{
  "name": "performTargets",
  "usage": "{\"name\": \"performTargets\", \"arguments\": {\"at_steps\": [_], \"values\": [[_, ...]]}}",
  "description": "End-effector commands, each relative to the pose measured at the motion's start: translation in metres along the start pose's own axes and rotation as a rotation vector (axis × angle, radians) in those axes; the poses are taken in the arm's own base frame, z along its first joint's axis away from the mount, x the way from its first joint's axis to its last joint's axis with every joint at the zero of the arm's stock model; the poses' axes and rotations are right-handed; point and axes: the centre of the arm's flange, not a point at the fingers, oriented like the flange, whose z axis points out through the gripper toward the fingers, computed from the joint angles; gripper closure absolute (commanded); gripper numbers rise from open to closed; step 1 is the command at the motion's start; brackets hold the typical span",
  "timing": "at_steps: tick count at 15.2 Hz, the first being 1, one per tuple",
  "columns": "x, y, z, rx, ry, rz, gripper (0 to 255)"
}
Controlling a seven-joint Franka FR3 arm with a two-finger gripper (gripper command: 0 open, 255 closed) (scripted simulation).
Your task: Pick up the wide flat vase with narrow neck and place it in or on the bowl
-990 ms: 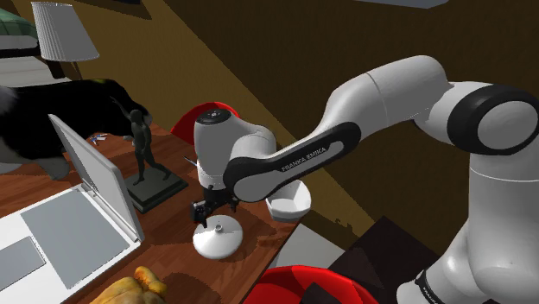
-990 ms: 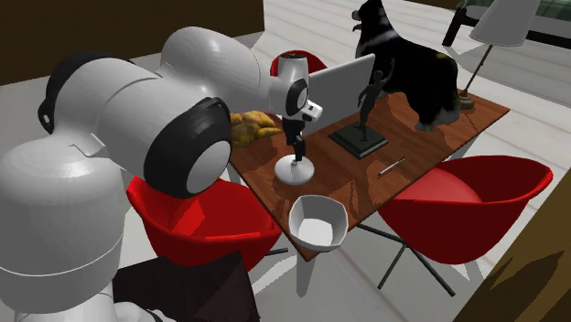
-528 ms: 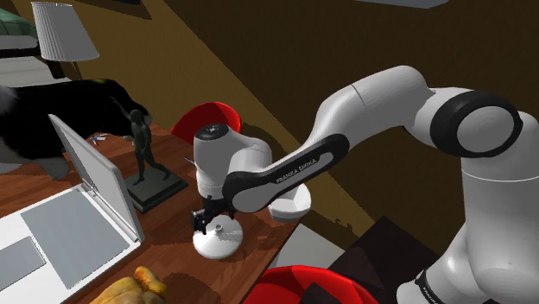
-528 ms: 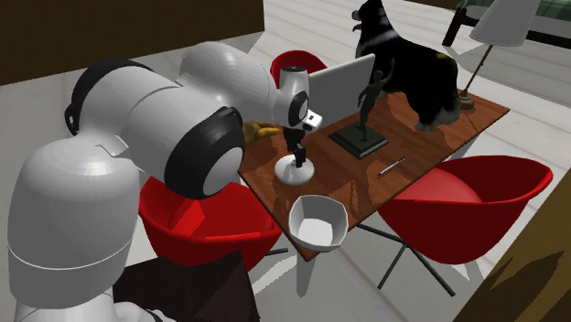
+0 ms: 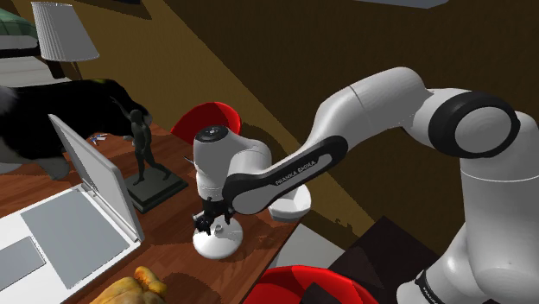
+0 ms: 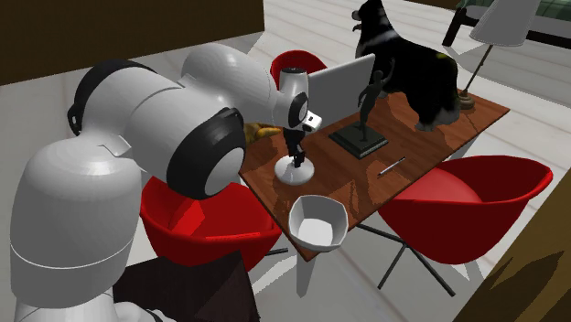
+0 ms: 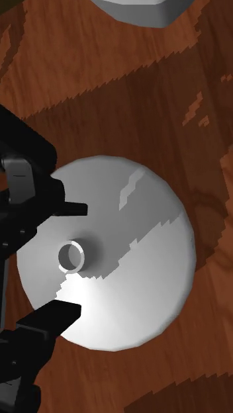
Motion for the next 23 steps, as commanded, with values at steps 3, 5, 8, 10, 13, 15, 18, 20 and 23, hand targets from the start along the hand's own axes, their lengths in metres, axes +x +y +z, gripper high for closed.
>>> {"name": "performTargets", "arguments": {"at_steps": [3,5,8,10,13,15,18,20,23], "values": [[0.000,0.000,0.000,0.000,0.000,0.000,255],[0.000,0.000,0.000,0.000,0.000,0.000,255],[0.000,0.000,0.000,0.000,0.000,0.000,255],[0.000,0.000,-0.005,0.000,0.000,0.000,255],[0.001,0.001,-0.021,0.000,0.000,0.000,255],[0.001,0.001,-0.032,0.000,0.000,0.000,255],[0.001,0.001,-0.047,0.000,0.000,0.000,255],[0.001,0.002,-0.058,0.000,0.000,0.000,255],[0.002,0.002,-0.074,0.000,0.000,0.000,255]]}}
